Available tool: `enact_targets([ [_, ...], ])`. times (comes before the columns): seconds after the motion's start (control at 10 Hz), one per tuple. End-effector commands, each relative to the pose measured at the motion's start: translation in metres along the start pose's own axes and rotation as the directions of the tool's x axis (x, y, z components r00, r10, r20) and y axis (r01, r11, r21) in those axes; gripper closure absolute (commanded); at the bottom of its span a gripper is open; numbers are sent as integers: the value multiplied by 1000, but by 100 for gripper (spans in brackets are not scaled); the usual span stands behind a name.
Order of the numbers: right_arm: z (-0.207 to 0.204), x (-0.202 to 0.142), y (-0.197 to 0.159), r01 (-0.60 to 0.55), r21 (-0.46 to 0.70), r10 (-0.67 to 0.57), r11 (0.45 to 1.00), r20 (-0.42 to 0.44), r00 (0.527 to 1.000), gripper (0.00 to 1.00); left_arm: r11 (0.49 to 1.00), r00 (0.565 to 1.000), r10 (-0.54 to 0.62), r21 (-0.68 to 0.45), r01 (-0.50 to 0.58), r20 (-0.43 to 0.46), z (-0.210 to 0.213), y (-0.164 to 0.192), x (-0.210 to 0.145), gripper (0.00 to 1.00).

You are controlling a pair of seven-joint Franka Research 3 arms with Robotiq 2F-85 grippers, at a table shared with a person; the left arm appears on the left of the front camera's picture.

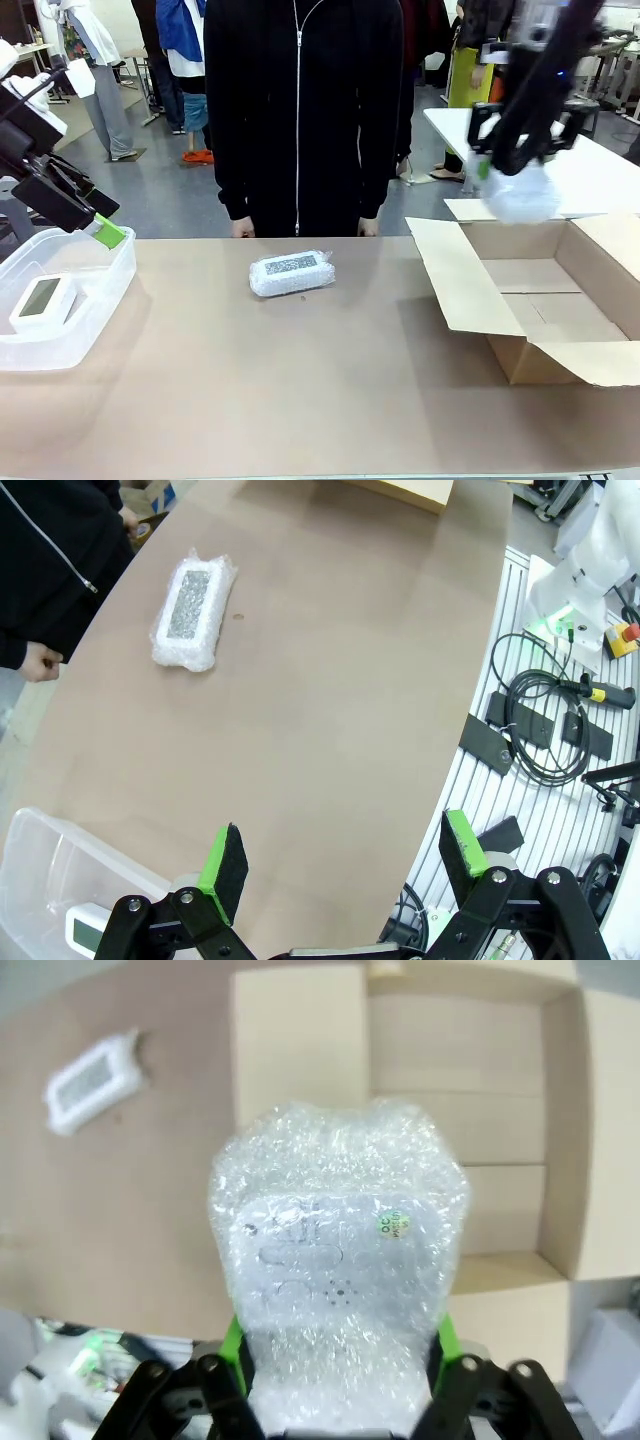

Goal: Separate and place wrapped and unwrapped clocks.
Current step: If the picked Digital clock is wrapped, place it in the Package Box ; if not, place it in the Organizing box.

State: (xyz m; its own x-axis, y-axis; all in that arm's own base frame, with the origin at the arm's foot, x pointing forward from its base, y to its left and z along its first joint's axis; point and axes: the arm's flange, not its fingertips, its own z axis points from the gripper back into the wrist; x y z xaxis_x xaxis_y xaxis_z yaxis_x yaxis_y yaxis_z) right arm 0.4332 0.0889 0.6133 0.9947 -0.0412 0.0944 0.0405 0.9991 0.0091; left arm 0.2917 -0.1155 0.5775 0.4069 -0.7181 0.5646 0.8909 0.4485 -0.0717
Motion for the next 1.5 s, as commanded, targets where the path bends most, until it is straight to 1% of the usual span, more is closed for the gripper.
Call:
enact_targets([
  [0.0, -31, 21, -46, 45, 4, -45, 999, 28, 999, 22, 1000, 1000, 5, 11, -5, -7, 0, 0, 2, 0],
  [0.1, -49, 39, -69, 74, -5, -74, 997, -2, 997, 22, 1000, 1000, 5, 11, -5, -7, 0, 0, 2, 0],
  [0.2, -67, 56, -81, 78, 3, -78, 997, -1, 997, 22, 1000, 1000, 5, 11, -5, -7, 0, 0, 2, 0],
  [0.4, -108, 81, -93, 92, 2, -91, 996, -19, 996, 22, 1000, 1000, 5, 11, -5, -7, 0, 0, 2, 0],
  [0.5, -128, 85, -98, 75, -23, -76, 997, -45, 996, 22, 1000, 1000, 5, 11, -5, -7, 0, 0, 2, 0],
  [0.6, -147, 87, -101, 68, -47, -71, 997, -74, 995, 22, 1000, 1000, 5, 11, -5, -7, 0, 0, 2, 0],
  [0.7, -165, 88, -100, 59, -41, -63, 997, -100, 993, 22, 1000, 1000, 5, 11, -5, -7, 0, 0, 2, 0],
  [0.9, -203, 84, -90, 66, -72, -76, 995, -141, 987, 22, 1000, 1000, 5, 11, -5, -7, 0, 0, 2, 0],
  [1.2, -225, 77, -85, 46, -58, -54, 997, -147, 988, 22, 1000, 1000, 5, 11, -5, -7, 0, 0, 2, 0],
  [1.3, -232, 76, -83, 52, -46, -57, 998, -113, 992, 22, 1000, 1000, 5, 11, -5, -7, 0, 0, 2, 0],
  [1.4, -236, 75, -82, 53, -74, -63, 996, -129, 990, 22, 1000, 1000, 5, 11, -5, -7, 0, 0, 2, 0],
])
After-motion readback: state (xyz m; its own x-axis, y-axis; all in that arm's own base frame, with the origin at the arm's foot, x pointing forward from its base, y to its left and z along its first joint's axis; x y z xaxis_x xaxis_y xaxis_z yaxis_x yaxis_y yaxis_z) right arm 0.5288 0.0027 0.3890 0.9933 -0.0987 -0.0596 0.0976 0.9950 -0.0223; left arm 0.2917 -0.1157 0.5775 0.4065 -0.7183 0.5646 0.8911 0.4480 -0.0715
